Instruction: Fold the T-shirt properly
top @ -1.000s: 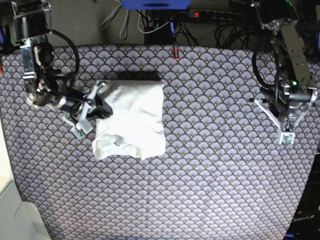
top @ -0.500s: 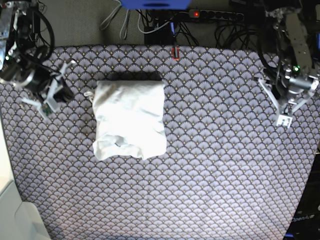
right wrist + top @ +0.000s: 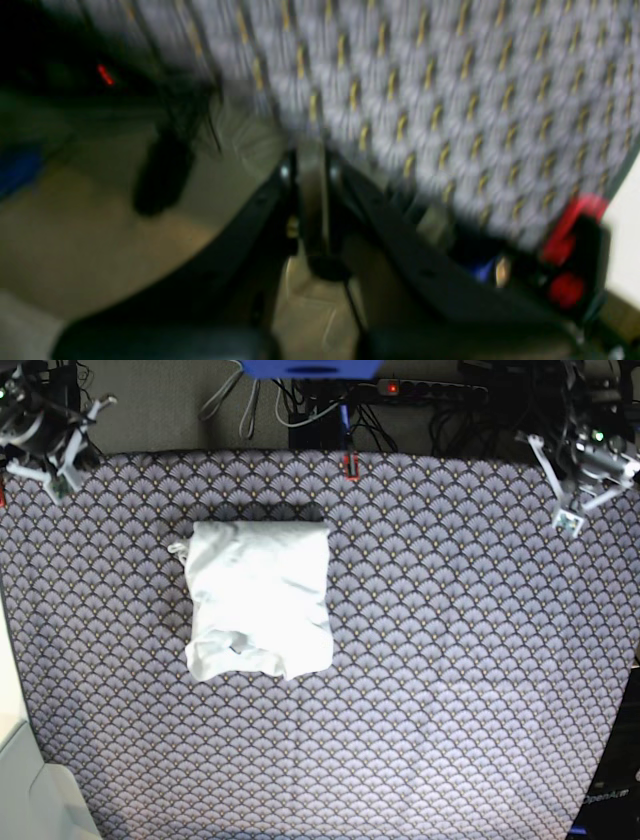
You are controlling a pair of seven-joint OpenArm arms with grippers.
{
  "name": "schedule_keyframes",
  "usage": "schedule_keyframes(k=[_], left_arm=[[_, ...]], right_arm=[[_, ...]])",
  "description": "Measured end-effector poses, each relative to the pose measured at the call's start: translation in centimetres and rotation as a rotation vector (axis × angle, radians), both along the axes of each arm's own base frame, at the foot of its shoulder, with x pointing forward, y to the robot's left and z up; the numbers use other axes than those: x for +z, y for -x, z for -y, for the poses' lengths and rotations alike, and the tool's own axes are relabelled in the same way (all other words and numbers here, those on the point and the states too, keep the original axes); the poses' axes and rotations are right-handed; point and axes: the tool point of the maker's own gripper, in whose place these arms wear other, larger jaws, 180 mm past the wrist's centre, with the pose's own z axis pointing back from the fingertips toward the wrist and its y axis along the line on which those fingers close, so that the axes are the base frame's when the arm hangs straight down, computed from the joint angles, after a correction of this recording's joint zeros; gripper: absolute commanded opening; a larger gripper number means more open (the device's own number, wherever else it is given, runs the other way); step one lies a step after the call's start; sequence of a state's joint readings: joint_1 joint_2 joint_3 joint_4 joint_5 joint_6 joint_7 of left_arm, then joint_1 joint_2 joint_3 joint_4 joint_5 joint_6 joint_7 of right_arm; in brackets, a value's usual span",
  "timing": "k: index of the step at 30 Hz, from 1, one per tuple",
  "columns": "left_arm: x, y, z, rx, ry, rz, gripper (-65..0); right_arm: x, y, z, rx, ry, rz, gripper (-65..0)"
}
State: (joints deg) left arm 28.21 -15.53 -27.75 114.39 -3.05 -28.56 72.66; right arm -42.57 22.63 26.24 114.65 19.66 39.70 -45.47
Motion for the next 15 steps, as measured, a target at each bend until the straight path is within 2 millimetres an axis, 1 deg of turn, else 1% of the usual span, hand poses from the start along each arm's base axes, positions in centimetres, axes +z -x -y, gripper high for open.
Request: schedule_keyframes(k=[2,4,5,8,9,13,15], left_arm=[[-0.8,1.9,0.3,-0.015,0.010,-0.028,-64.6],[-1.5,3.5,0.6,-0.016,0.027,-0.053,-64.6],[-1.8,4.0,0.6,-0.015,0.030,-0.062,-64.6],[-3.3,5.2,0.3,0.002,0.055,-0.090,-64.6],[-4.0,5.5,0.3,0.010,0.070,-0.096,-64.6],[-7.1,7.8,-0.3,0.056,0.113,-0.158,-64.6],[-8.1,8.2,-0.2,0.066,0.139,-0.149,-64.6]], right_arm=[[-0.8,1.5,-0.1,-0.014,0.008,-0.020,-65.0],[-1.8,2.9,0.5,-0.042,0.037,-0.042,-65.0],[-2.5,3.7,0.9,-0.058,0.061,-0.068,-65.0],[-4.6,5.8,1.0,-0.093,0.072,-0.128,-65.0],[-5.3,6.3,1.0,-0.106,0.063,-0.136,-65.0],[-7.6,8.2,1.4,-0.152,0.048,-0.186,-65.0],[-8.6,9.0,1.6,-0.174,0.029,-0.209,-65.0]])
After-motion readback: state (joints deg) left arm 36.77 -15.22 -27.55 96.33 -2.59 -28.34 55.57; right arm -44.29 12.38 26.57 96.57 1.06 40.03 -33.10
